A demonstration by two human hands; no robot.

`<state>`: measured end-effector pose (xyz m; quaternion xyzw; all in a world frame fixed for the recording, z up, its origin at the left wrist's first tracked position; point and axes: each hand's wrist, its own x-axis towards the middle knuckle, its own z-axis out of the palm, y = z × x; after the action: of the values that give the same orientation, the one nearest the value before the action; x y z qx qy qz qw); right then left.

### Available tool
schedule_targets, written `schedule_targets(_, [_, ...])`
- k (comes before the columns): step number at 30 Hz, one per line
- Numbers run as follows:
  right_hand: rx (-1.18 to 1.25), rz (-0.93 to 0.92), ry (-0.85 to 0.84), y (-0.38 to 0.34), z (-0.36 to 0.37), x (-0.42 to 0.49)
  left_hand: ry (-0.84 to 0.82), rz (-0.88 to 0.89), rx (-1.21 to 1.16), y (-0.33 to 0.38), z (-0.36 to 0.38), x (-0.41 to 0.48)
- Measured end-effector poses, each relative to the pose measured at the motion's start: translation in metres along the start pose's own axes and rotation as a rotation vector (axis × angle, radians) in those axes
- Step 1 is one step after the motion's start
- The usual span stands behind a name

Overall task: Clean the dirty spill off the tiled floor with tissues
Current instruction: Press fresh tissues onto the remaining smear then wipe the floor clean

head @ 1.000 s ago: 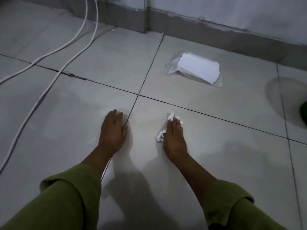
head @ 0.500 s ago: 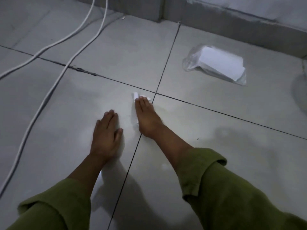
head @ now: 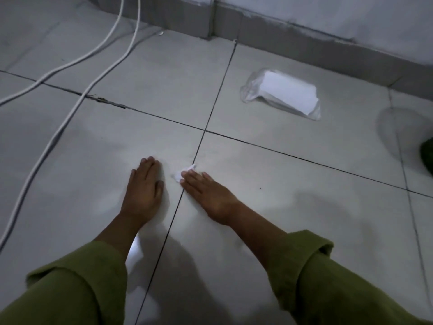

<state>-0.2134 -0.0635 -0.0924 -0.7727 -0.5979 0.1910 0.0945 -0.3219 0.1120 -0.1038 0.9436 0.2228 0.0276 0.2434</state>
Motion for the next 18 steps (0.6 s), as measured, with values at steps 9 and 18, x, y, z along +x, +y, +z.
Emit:
schedule_targets(9, [-0.211,0.191,-0.078,0.048,-0.029,-0.060,-0.173,0.195,0.071,0.057,0.023,-0.005])
schedule_targets(18, [-0.198,0.406,-0.110,0.075,-0.041,-0.106,-0.198,0.250,0.031,0.080,0.034,-0.003])
